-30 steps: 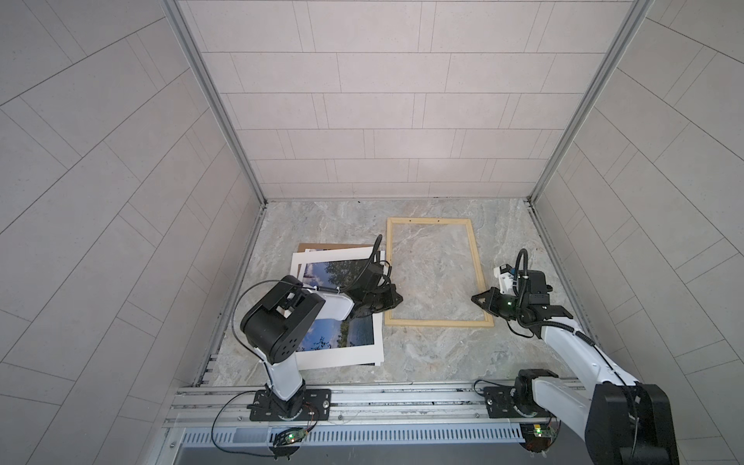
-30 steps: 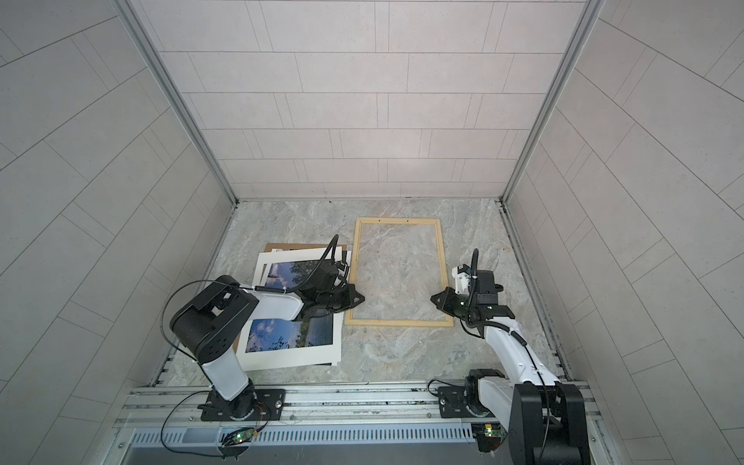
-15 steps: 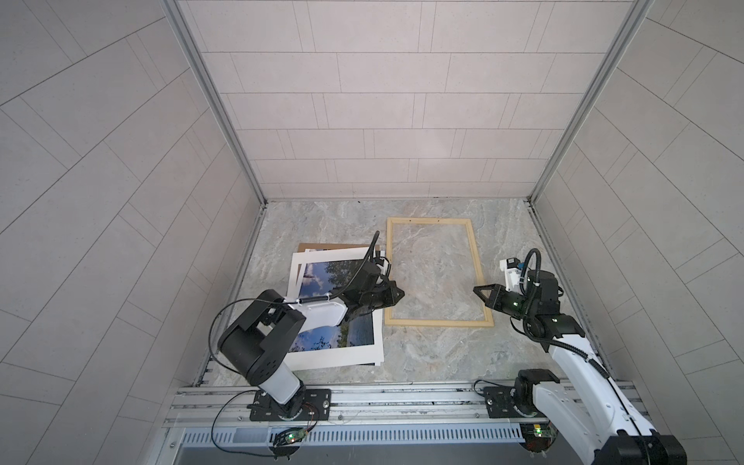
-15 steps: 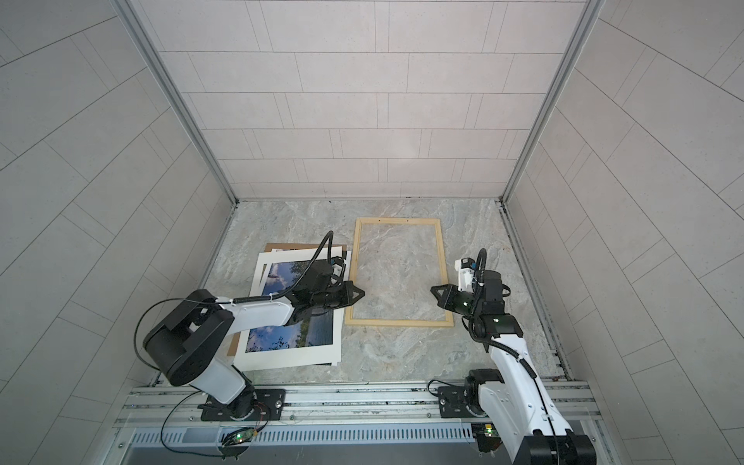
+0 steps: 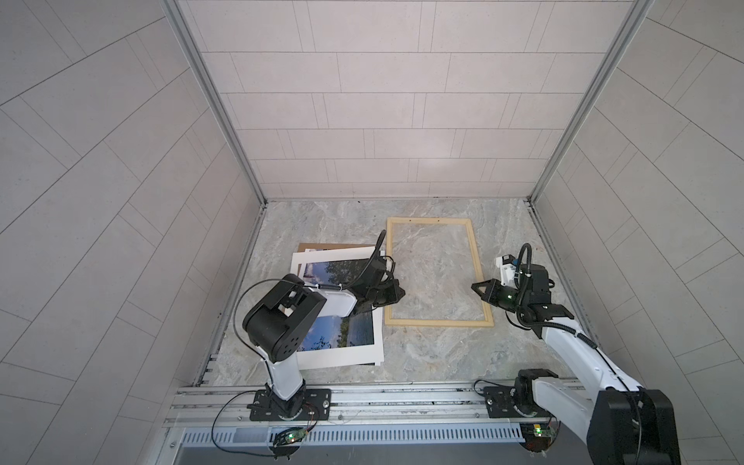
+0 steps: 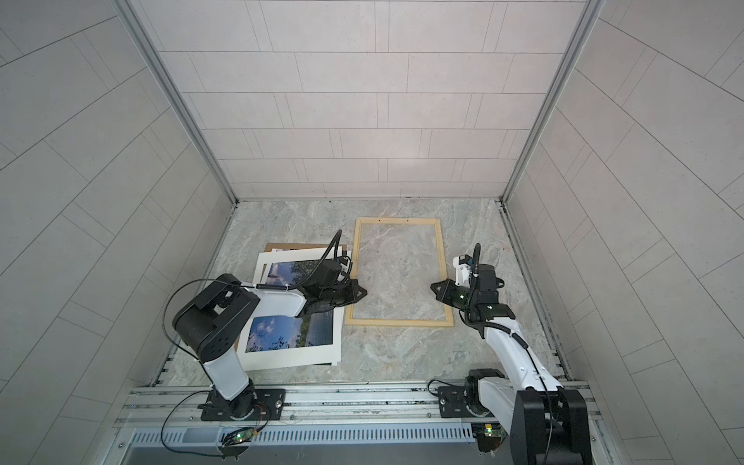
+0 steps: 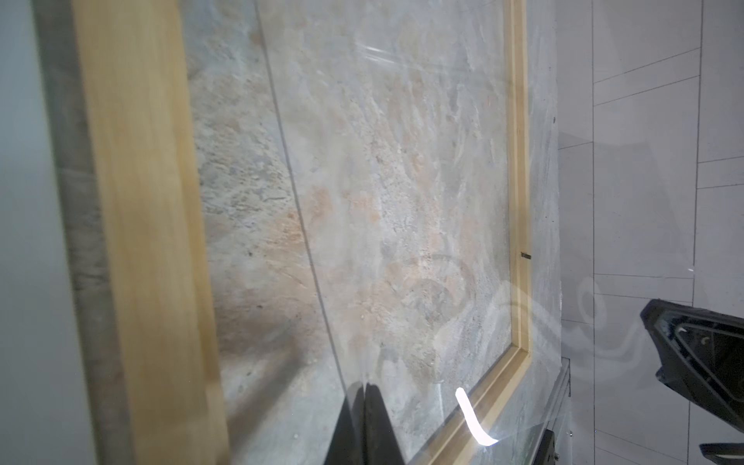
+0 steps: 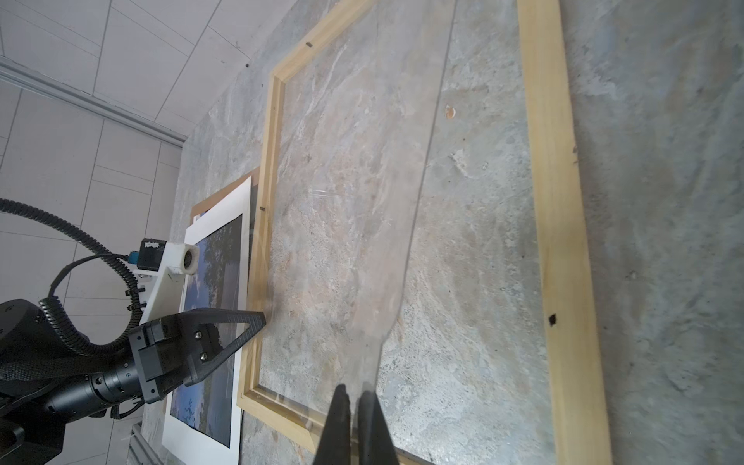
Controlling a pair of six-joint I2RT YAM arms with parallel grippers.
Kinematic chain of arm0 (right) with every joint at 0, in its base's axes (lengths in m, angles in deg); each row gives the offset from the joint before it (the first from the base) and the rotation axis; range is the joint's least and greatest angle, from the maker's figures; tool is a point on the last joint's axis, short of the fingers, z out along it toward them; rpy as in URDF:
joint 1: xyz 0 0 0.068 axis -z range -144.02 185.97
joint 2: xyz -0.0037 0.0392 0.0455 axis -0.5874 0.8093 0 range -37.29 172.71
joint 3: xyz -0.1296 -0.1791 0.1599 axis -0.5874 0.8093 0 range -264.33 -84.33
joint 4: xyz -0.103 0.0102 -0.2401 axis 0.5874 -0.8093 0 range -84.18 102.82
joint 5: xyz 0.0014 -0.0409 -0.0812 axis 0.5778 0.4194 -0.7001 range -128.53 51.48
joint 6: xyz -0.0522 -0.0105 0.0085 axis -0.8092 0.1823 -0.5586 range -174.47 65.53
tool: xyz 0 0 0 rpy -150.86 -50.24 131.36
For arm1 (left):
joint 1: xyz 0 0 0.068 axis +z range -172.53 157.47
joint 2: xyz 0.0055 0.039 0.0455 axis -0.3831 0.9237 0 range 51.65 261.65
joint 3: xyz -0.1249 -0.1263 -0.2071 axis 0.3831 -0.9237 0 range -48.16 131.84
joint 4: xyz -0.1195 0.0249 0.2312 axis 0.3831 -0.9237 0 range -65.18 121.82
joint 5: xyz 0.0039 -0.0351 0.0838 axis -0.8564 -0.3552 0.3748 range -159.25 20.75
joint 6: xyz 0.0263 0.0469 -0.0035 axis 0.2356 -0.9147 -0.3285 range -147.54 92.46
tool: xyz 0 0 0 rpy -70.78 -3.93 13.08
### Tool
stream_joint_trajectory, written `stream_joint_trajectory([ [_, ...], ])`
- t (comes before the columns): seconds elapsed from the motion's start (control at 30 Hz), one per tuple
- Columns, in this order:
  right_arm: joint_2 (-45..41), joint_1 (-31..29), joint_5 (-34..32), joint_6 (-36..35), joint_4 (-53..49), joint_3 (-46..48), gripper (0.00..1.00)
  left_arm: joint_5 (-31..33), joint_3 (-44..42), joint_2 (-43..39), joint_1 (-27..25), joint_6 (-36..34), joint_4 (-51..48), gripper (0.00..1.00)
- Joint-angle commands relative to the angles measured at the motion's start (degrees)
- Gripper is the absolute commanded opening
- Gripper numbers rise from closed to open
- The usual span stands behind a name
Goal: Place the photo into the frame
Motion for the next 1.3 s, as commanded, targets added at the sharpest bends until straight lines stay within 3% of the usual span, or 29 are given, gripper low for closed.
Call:
stream_joint_trajectory([
  [0.0, 0.46, -0.05, -0.3, -0.16, 1.7, -1.03, 0.0, -0.76, 0.46, 0.09, 0.34, 0.0, 1.61, 0.0],
  [0.47, -2.18, 0.49, 1.16, -1.2, -6.14, 0.0, 0.0, -2.18, -1.66, -1.38, 0.35, 0.55, -0.04, 0.0],
  [1.27, 1.54, 0.64, 0.47, -3.55, -5.95, 1.6, 0.0, -0.78, -4.0, 0.73, 0.86, -0.48, 2.33, 0.0],
])
